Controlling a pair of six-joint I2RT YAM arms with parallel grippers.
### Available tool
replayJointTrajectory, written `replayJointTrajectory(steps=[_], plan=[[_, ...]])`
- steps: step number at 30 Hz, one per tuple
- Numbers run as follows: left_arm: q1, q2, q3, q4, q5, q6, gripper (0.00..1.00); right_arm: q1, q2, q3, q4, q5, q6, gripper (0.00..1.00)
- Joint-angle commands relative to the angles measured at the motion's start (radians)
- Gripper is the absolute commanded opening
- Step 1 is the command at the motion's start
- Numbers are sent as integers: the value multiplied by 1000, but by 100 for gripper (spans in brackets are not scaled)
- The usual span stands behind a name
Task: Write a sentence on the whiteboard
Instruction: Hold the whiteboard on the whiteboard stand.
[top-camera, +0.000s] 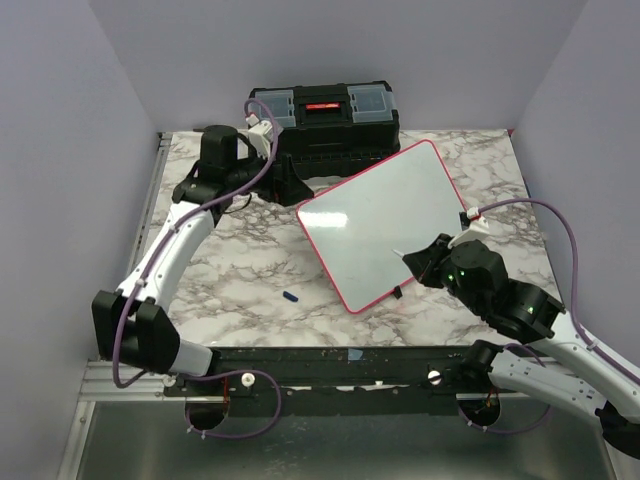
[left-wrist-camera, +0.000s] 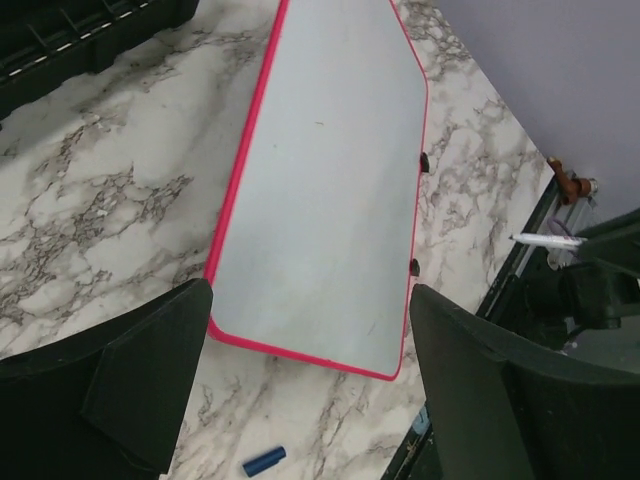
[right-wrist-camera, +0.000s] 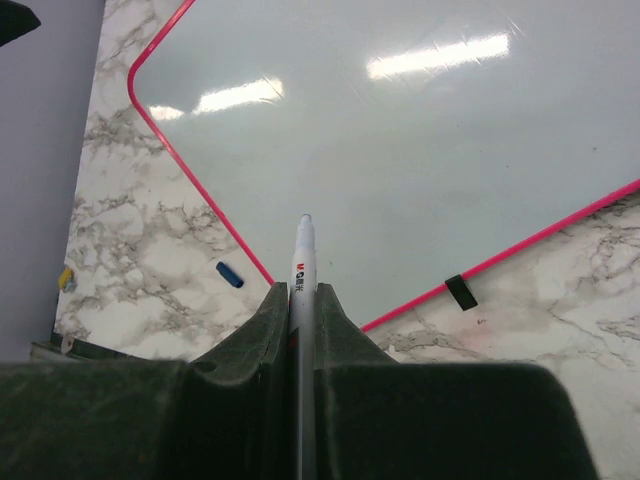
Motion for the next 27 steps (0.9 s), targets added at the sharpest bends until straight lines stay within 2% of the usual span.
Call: replayJointTrajectory(steps=[1, 4, 9, 17, 27], plan=[[49, 144, 94, -89, 91, 22, 82, 5, -11, 17, -24, 1, -8, 1], [51, 225, 176, -86, 95, 17, 81, 4, -12, 22, -33, 5, -8, 1], [51, 374, 343, -186, 98, 45, 80, 5, -10, 28, -40, 11, -7, 1], [48, 570, 534, -307, 213, 95, 75, 5, 4, 33, -37, 7, -26, 1], [-4, 667, 602, -329, 258, 99, 66, 5, -1, 44, -37, -1, -36, 1]])
